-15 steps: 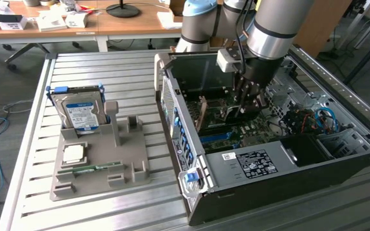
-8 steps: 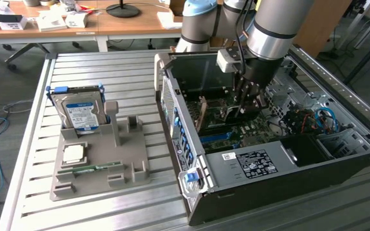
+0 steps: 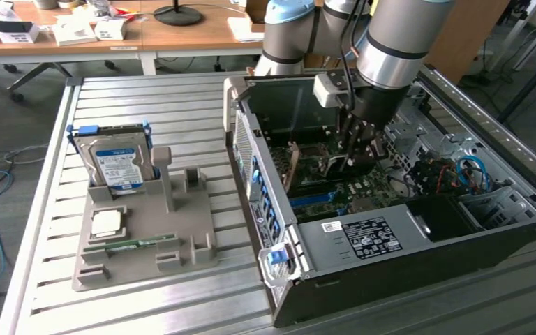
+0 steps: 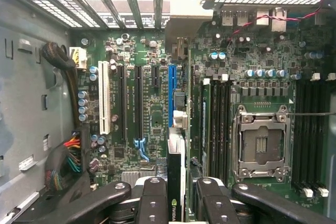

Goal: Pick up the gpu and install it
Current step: 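Insert the gpu into the slot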

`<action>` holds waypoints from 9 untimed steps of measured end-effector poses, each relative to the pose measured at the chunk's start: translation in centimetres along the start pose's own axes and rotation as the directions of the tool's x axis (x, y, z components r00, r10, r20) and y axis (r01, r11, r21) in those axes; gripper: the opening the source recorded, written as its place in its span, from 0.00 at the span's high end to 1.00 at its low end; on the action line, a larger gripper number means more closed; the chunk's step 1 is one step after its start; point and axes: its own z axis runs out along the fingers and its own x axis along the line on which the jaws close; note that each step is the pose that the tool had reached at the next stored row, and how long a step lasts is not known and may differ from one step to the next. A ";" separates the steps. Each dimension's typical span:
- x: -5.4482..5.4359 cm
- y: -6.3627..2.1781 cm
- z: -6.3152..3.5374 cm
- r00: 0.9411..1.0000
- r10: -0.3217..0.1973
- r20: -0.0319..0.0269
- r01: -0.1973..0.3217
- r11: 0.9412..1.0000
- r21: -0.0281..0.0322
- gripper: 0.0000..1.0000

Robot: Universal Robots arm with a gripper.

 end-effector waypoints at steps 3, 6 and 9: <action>0.0 0.00 0.03 1.000 0.000 0.000 0.000 1.000 0.000 0.74; 0.0 0.06 0.05 1.000 0.000 0.000 0.000 1.000 0.000 0.74; 0.0 0.47 0.08 1.000 0.000 0.000 0.000 1.000 0.000 0.74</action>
